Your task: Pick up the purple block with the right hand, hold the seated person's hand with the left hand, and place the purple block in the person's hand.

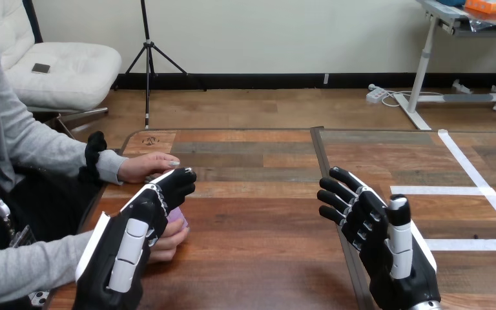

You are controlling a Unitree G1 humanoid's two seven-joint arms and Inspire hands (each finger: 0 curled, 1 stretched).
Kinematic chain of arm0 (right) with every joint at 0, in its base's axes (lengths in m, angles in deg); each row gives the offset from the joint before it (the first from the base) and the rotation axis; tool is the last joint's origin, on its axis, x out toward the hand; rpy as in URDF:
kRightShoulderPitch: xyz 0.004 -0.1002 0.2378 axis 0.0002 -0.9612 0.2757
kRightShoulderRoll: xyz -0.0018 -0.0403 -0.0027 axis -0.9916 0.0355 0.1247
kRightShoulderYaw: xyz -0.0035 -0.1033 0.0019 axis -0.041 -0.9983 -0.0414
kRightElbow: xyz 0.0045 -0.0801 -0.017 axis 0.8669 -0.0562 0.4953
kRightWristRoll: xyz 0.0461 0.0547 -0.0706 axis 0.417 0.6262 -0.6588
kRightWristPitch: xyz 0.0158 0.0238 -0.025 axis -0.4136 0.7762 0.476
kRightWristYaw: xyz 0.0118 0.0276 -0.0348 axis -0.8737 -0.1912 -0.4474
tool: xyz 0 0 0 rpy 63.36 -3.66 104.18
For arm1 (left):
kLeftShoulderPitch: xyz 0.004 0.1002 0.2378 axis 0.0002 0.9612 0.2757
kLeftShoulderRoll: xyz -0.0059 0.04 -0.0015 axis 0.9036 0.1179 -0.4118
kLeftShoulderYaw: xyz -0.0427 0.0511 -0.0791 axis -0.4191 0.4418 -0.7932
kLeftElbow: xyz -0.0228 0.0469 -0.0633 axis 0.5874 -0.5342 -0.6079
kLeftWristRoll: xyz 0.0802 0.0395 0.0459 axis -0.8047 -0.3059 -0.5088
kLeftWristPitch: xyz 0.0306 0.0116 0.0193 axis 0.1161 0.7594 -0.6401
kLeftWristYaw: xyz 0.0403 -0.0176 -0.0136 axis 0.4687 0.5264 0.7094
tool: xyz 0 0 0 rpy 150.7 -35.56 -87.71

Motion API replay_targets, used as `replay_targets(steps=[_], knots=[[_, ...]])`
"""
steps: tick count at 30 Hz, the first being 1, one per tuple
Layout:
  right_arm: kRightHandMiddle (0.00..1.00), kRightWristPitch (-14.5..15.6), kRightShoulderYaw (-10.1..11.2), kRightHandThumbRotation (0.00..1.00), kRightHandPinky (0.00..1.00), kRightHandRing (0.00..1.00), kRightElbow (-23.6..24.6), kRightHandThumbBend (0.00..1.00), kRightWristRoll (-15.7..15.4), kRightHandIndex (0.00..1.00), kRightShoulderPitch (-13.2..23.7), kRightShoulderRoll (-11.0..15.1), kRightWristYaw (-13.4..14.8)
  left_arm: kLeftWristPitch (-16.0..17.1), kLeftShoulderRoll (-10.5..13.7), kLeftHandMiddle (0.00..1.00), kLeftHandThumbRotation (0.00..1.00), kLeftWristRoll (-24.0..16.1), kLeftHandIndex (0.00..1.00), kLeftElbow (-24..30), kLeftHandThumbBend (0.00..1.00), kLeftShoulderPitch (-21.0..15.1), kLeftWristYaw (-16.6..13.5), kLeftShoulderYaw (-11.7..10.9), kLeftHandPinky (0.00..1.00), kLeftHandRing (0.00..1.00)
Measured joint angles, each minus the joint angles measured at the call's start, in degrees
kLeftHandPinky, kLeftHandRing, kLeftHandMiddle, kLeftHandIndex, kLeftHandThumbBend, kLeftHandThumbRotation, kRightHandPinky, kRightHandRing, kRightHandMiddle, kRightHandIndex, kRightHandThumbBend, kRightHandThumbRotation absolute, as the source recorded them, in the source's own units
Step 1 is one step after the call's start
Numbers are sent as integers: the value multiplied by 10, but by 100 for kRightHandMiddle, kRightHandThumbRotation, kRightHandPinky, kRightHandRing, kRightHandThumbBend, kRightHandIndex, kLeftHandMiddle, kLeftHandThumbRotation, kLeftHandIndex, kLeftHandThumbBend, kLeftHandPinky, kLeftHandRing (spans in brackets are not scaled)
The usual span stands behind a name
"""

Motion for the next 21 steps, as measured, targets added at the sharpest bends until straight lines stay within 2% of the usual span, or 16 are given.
replay_targets(steps=[10, 21], knots=[[87, 0, 0, 100, 85, 87, 2, 93, 1, 87, -2, -2, 0, 0, -5, 83, 99, -1, 80, 0, 63, 0, -2, -1, 88, 83], [87, 0, 2, 100, 85, 87, 2, 93, 4, 87, -2, -3, 0, -1, -11, 82, 98, -4, 78, 0, 59, 0, -7, 0, 85, 82]])
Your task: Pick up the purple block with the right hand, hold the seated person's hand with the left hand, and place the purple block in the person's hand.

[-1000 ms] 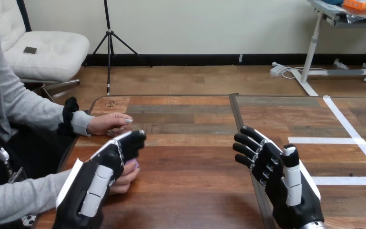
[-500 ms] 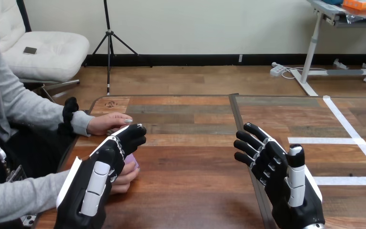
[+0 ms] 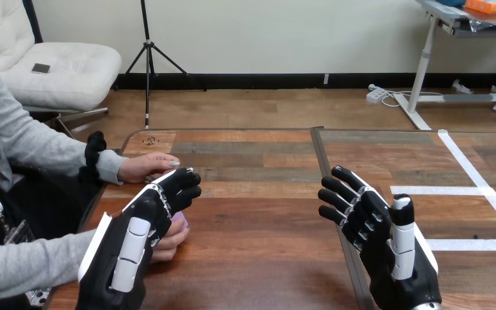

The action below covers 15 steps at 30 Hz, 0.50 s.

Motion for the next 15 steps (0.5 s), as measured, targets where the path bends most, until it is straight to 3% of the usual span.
replay_targets(steps=[15], knots=[[87, -1, 7, 100, 85, 87, 0, 95, 5, 87, 0, -4, 3, 7, -33, 82, 96, 0, 78, -5, 49, 4, -23, 1, 86, 82]])
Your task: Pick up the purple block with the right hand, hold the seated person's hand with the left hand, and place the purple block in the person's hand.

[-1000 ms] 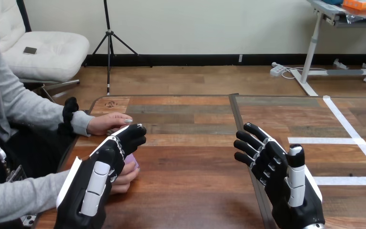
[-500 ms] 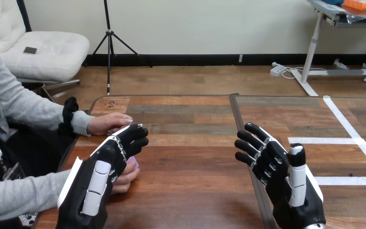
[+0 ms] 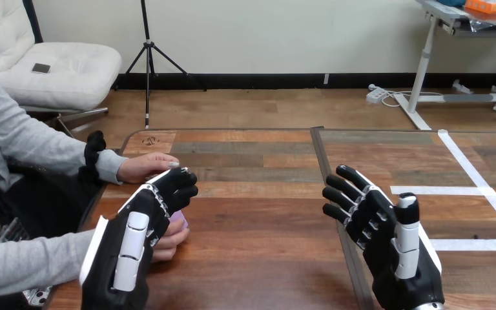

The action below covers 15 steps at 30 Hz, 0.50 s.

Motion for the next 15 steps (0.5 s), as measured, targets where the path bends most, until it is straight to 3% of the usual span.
replay_targets(steps=[15], knots=[[88, 0, 3, 100, 87, 89, 0, 93, 2, 88, 0, 0, -4, 17, -13, 85, 93, -9, 82, -17, 50, 0, -5, -1, 91, 85]])
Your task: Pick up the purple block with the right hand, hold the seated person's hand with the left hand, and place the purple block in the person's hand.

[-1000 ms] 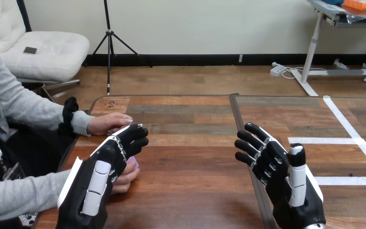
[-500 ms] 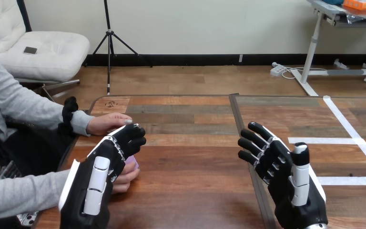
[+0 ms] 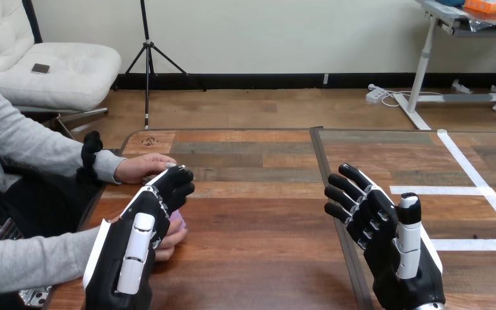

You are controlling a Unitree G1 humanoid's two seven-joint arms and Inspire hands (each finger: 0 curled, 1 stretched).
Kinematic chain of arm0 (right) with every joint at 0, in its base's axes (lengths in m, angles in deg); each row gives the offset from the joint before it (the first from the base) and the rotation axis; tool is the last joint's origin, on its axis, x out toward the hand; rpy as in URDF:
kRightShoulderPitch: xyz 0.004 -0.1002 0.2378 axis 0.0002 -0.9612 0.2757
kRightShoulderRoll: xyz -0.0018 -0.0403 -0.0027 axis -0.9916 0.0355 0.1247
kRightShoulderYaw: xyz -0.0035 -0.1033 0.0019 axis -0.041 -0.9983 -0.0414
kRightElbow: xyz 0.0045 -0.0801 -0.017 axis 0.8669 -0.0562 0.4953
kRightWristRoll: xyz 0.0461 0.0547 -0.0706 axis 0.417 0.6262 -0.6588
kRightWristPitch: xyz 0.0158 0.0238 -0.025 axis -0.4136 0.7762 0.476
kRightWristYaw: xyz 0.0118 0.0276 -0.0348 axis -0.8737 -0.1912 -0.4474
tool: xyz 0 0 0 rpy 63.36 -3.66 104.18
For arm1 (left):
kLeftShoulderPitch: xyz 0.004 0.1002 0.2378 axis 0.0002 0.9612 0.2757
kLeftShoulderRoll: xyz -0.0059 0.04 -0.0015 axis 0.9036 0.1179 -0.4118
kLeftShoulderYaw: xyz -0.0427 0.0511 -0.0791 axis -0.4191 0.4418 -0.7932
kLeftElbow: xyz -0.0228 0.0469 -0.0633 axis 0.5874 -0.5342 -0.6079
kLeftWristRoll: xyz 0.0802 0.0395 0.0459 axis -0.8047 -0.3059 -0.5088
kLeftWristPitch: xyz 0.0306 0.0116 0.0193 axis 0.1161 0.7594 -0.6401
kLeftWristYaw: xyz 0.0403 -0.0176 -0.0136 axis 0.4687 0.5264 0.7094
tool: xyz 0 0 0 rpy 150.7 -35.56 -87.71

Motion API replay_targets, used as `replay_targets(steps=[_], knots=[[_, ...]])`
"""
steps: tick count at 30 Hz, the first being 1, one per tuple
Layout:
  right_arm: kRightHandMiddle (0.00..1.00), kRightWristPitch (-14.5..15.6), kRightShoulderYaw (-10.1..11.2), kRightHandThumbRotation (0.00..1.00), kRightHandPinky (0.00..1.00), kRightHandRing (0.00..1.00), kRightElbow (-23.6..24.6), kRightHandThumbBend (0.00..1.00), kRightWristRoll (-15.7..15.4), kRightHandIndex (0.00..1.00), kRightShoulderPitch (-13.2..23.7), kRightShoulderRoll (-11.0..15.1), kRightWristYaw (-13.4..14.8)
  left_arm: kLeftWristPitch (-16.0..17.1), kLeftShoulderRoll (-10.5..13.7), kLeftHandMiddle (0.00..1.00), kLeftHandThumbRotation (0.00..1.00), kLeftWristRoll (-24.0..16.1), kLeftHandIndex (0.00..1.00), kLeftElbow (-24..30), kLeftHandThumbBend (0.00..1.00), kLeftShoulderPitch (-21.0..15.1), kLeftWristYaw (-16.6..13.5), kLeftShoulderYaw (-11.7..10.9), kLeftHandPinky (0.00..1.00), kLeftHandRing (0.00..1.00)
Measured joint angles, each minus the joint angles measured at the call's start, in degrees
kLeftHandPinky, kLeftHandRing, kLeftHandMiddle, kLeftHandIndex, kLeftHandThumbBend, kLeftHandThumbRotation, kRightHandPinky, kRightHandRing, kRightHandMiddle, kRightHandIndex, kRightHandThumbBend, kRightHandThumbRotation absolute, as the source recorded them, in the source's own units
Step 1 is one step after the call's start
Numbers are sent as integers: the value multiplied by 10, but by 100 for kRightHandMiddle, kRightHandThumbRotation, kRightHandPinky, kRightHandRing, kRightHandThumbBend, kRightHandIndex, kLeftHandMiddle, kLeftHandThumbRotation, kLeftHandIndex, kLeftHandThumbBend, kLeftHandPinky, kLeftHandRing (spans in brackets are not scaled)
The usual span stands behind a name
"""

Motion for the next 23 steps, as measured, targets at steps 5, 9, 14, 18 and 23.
replay_targets(steps=[5, 9, 14, 18, 23], knots=[[88, 0, 0, 100, 87, 89, -1, 92, -1, 88, 0, 0, 0, 1, -1, 85, 92, 0, 82, -5, 52, 0, -3, -1, 90, 85], [88, 0, 0, 100, 87, 89, -3, 91, -2, 88, 0, 0, 0, 0, -1, 85, 91, 0, 83, -6, 52, 1, -5, 0, 89, 85], [87, 0, 0, 100, 87, 88, -6, 90, -5, 87, 0, -1, 2, 0, -1, 86, 89, 1, 83, -6, 53, 1, -4, 0, 90, 86], [87, -1, 0, 100, 88, 89, -11, 89, -5, 87, 0, -2, 2, 0, -1, 86, 89, 6, 84, -6, 53, 1, 0, 0, 90, 86], [88, -2, 0, 100, 89, 90, -17, 87, -5, 87, 0, -2, -1, 1, -2, 85, 88, 9, 83, -6, 50, 1, 2, 0, 91, 86]])
